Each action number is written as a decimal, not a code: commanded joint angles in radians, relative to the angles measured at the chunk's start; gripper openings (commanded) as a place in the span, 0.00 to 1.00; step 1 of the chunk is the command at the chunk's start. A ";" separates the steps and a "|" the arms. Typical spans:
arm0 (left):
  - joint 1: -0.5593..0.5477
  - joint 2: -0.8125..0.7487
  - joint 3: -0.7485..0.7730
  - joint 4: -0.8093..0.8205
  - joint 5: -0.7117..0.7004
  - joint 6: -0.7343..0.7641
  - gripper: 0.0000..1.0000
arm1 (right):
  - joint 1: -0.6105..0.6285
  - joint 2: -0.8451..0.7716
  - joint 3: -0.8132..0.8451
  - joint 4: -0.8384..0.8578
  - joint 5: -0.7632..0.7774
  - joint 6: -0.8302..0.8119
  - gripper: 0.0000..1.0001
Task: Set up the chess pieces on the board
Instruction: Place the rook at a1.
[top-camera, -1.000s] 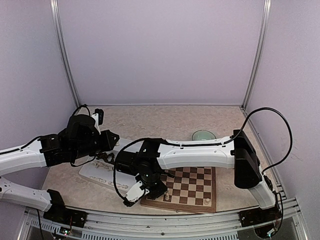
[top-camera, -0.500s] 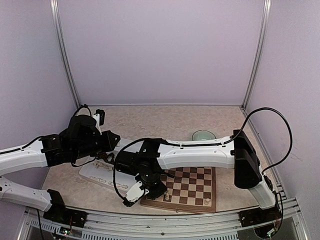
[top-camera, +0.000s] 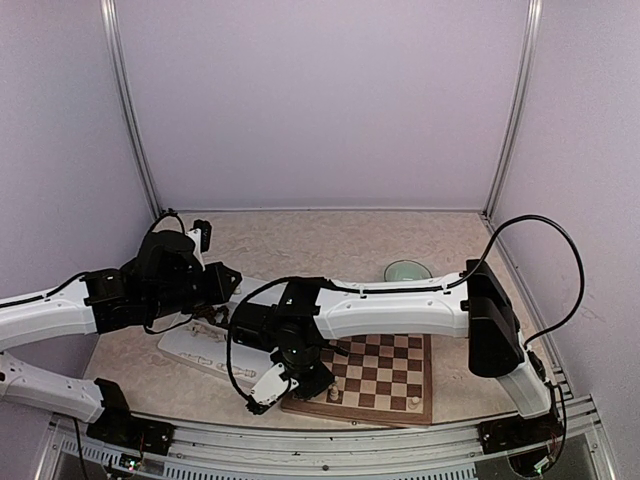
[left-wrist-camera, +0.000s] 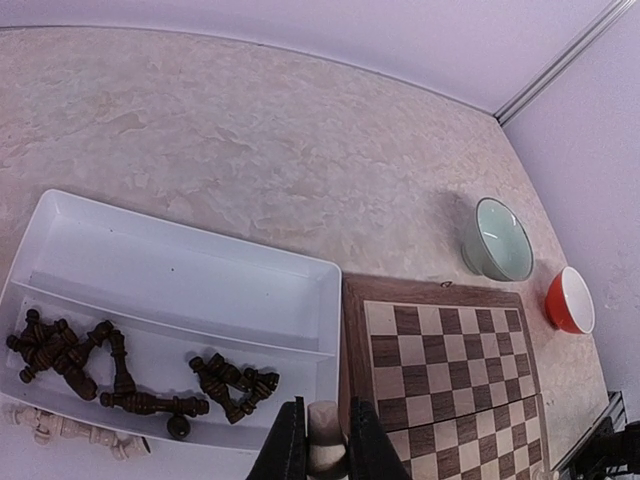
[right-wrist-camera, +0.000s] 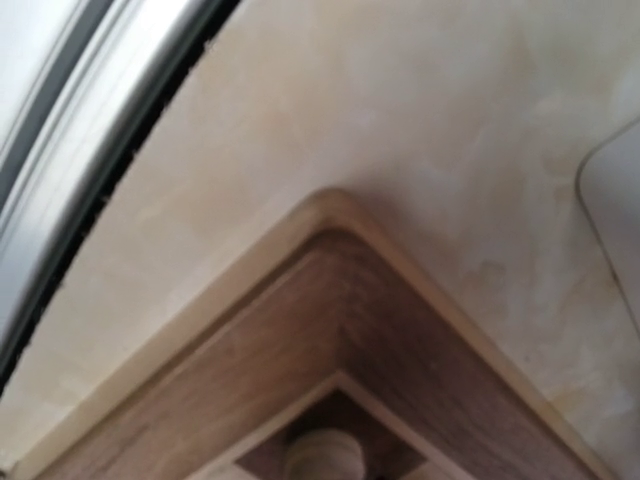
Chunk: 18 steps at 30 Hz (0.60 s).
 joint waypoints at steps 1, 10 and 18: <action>-0.005 0.005 -0.008 0.022 0.007 0.010 0.00 | 0.002 0.013 0.034 -0.010 -0.009 0.003 0.25; -0.009 0.026 0.044 0.059 0.051 0.043 0.00 | -0.117 -0.116 0.278 -0.119 -0.160 -0.004 0.38; -0.061 0.104 0.091 0.216 0.103 0.093 0.00 | -0.378 -0.356 0.035 0.164 -0.431 0.153 0.39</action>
